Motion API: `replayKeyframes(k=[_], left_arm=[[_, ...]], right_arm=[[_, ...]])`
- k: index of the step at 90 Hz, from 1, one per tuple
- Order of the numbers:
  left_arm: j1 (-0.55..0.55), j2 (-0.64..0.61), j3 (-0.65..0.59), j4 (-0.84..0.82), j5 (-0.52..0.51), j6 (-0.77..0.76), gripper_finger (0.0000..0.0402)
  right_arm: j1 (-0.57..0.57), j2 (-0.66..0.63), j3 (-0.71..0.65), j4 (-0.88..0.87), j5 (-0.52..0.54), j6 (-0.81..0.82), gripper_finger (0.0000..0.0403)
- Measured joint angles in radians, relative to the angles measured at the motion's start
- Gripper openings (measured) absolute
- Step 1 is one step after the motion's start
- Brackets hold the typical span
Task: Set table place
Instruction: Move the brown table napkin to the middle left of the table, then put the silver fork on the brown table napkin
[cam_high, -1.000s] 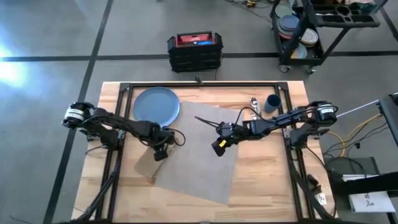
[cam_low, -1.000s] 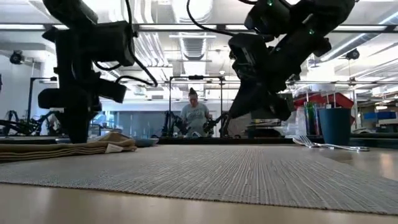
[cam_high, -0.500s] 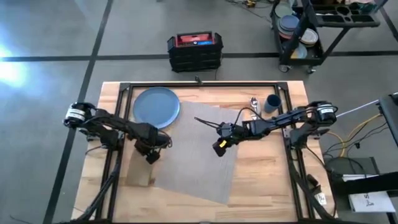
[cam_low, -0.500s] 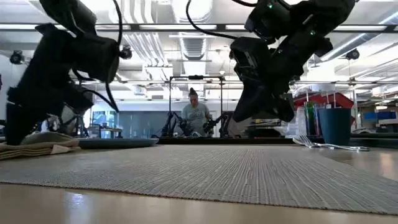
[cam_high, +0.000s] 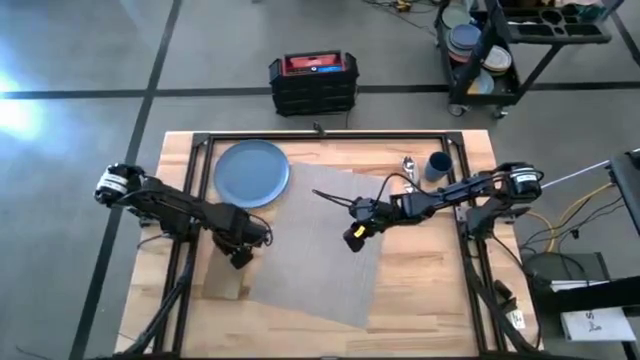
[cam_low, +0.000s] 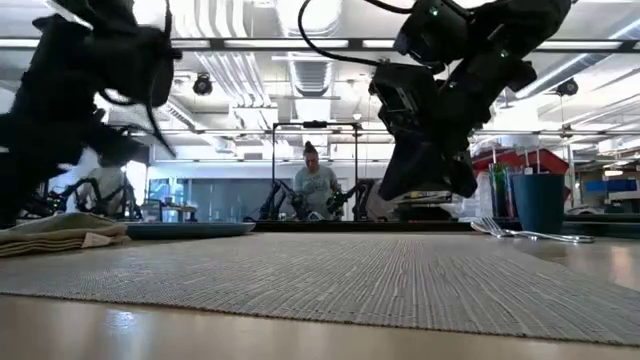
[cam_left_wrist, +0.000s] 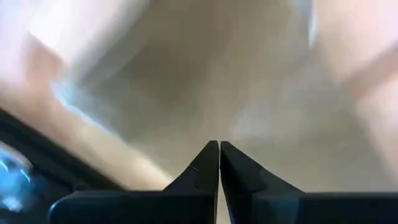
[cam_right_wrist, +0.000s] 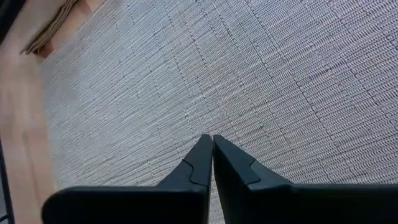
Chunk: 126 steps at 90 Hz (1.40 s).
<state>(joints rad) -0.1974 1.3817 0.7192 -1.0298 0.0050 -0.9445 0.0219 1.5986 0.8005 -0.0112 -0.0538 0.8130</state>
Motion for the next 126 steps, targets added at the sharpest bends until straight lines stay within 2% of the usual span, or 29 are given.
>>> replayKeyframes(k=[8,23,45,56,89,108,126], left_arm=[[0.001,-0.011,-0.01,0.06,-0.067,0.004,0.0],[0.001,0.016,-0.035,0.089,-0.067,-0.01,0.0],[0.0,0.066,-0.073,0.072,0.07,-0.06,0.0],[-0.003,0.061,-0.083,0.054,0.094,-0.08,0.0],[-0.003,0.019,0.038,0.07,0.081,-0.047,0.0],[-0.003,0.019,0.152,0.124,-0.026,0.098,0.0],[0.0,0.022,0.275,0.326,-0.161,0.322,0.0]], right_arm=[[0.0,0.0,0.0,0.0,0.001,-0.003,0.0],[0.0,0.0,0.0,0.0,0.001,-0.003,0.0],[0.0,-0.001,0.0,0.001,0.001,-0.003,0.0],[0.001,-0.001,0.0,-0.001,0.001,-0.003,0.0],[0.028,-0.016,0.002,-0.012,-0.035,0.006,0.0],[0.029,-0.074,0.046,-0.095,-0.059,-0.014,0.0],[0.029,-0.152,0.156,-0.275,-0.052,-0.095,0.0]])
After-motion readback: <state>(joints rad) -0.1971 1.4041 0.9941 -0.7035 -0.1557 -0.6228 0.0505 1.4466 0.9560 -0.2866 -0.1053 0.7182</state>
